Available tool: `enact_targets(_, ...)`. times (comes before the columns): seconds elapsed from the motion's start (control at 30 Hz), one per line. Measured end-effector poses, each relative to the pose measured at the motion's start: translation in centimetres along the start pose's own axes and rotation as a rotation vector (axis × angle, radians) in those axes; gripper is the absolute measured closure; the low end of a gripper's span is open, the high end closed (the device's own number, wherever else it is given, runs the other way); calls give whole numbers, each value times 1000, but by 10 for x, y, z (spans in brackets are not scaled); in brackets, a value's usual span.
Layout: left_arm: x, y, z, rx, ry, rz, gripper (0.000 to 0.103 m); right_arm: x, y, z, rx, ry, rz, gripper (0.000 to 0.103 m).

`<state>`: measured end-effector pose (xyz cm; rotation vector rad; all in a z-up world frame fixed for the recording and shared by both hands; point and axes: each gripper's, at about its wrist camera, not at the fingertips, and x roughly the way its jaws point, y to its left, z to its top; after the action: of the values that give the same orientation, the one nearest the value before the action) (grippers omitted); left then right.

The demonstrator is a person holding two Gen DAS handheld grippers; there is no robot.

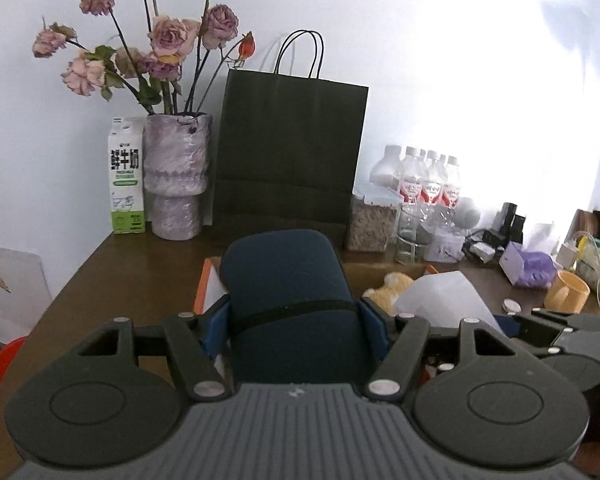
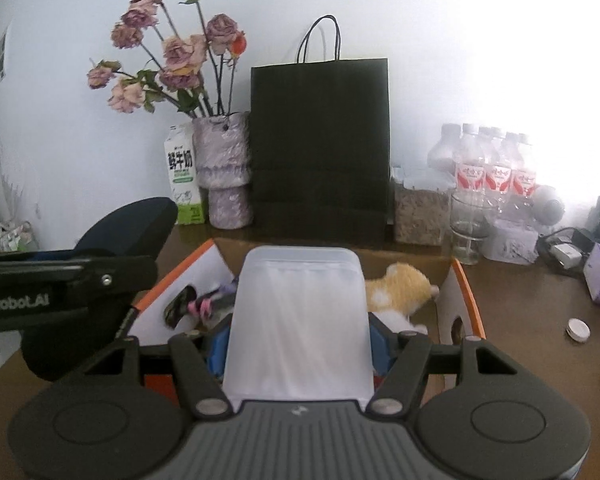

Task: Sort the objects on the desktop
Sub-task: 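Lower the pouch and plastic box into the box and open both grippers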

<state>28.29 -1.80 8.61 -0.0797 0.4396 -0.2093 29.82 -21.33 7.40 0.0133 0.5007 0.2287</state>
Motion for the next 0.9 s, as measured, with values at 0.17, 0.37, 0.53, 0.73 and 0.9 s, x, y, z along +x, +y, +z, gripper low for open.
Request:
enact_targets(0.17,40,-2,4,-16,36,-5,36,34,-10,7,8,18,1,39)
enact_targets(0.37,82,-2,-7,-7,104,4,36,72,-22,0,8,72,8,39)
enact_targets(0.53,102,1,-11,19,129,23,36,94,-25,-1,-8,97,14,39)
enact_targets(0.73,117,9,-10,30,152,56,36,113,-20,4,-24,119,8,39)
enact_targets(0.9,128,11,-18,30,193,63,35,126,-17,0,-40,159,21,39)
